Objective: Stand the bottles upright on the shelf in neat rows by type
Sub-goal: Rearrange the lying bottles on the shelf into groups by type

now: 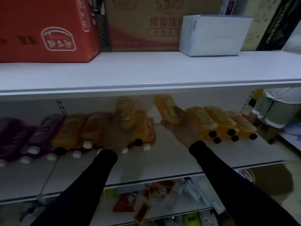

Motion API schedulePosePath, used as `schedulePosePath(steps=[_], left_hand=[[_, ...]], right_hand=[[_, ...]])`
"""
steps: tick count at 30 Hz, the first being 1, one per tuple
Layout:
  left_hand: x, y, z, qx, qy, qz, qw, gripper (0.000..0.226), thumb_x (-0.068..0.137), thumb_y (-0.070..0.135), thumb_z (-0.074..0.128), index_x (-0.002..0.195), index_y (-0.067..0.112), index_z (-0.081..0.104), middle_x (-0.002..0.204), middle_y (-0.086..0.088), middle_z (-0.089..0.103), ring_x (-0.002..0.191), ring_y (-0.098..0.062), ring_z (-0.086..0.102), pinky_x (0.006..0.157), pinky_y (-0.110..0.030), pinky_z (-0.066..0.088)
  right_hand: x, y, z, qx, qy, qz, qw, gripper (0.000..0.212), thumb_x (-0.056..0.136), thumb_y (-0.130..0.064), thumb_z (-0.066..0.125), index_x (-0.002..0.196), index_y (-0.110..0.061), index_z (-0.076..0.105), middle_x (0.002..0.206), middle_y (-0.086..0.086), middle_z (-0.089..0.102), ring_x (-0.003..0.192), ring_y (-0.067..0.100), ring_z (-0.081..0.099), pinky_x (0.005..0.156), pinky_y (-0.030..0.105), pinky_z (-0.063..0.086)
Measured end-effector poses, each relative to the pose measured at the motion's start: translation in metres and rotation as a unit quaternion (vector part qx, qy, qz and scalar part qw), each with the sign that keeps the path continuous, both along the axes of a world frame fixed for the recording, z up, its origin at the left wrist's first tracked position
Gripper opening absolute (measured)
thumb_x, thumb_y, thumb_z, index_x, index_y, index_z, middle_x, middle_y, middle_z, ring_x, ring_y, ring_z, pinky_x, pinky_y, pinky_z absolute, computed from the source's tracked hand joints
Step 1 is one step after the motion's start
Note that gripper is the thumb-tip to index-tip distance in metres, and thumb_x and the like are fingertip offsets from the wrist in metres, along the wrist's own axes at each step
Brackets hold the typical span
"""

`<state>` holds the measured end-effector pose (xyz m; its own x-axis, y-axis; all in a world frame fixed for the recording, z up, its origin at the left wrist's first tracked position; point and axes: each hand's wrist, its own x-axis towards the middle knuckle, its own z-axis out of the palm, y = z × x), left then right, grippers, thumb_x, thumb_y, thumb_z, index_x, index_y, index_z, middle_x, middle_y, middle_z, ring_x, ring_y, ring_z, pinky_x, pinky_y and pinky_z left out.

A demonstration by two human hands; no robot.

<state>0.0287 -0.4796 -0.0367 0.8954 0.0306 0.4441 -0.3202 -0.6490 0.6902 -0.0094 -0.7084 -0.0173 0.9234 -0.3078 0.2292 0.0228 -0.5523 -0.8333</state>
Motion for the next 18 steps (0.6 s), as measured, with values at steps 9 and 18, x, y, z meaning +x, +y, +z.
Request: schedulePosePath(steps=[9, 18], left_hand=[[-0.02, -0.157, -0.024, -0.007, 0.072, -0.058, 0.996, 0.071, 0.073, 0.04, 0.075, 0.135, 0.023, 0.048, 0.124, -0.007, 0.059, 0.111, -0.026, 0.056, 0.094, -0.04, 0.047], [-0.029, -0.211, -0.088, 0.011, 0.232, 0.034, 0.972, 0.08, 0.085, 0.051, 0.063, 0.149, 0.021, 0.026, 0.152, -0.011, 0.025, 0.137, -0.029, 0.026, 0.11, -0.035, 0.025]], right_hand=[[-0.026, -0.149, -0.006, -0.082, 0.024, -0.04, 0.996, 0.081, 0.074, -0.045, 0.078, 0.144, -0.024, 0.043, 0.14, 0.005, 0.048, 0.121, 0.018, 0.047, 0.092, 0.019, 0.035], [-0.007, -0.206, -0.022, -0.103, 0.098, -0.019, 0.99, 0.083, 0.076, -0.054, 0.071, 0.147, -0.028, 0.036, 0.149, 0.006, 0.035, 0.12, 0.025, 0.051, 0.089, 0.035, 0.048]])
